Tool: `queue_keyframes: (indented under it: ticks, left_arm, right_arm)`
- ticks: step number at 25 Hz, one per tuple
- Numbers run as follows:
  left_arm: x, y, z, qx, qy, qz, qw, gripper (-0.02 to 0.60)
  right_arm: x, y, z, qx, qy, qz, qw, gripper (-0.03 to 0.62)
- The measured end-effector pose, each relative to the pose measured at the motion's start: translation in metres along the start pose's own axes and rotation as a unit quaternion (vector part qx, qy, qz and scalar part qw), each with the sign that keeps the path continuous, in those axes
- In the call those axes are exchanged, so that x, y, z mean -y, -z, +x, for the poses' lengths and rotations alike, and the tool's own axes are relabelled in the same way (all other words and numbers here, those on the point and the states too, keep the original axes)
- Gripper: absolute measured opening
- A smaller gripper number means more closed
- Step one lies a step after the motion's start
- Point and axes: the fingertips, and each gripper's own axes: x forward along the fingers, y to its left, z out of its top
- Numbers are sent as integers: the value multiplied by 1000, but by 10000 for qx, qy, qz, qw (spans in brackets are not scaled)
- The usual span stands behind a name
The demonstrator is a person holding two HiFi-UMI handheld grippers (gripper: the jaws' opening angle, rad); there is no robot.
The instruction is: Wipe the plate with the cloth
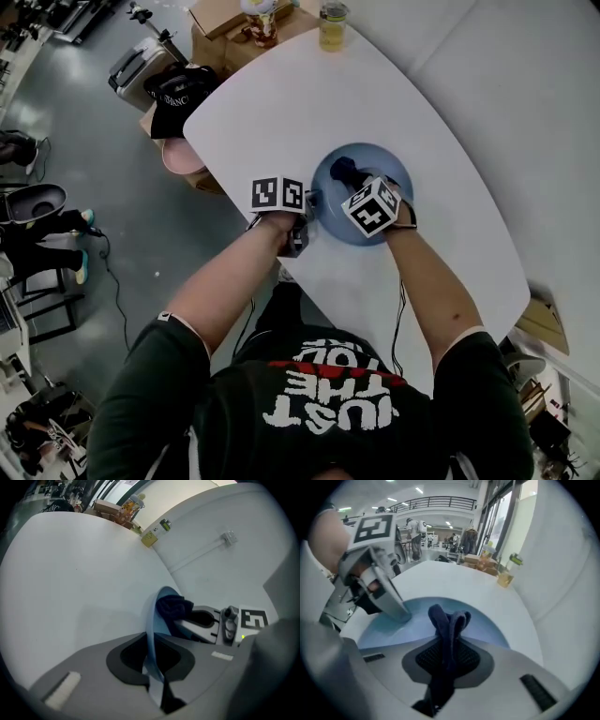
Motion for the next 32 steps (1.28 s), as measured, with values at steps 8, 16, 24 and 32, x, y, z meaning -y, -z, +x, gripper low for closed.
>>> queue_keyframes:
  ticks: [8, 16, 24, 32]
  left_arm:
    - [1, 1, -1, 44, -6, -142, 9999, 25]
    - [8, -7, 21, -294, -246, 421, 9984, 29]
    - [63, -2, 11, -121, 421, 1859, 9816, 20]
    - [167, -39, -53, 545, 336, 4374, 8970, 20]
  right_arm:
    - [16, -11, -36, 561, -87, 467, 9973, 48]
    - [-27, 88, -169, 1264, -103, 2311, 9646, 49]
    - [-34, 150, -255, 1534, 267, 3052, 9395, 48]
    - [22, 104, -347, 2528, 425, 2505, 9336, 48]
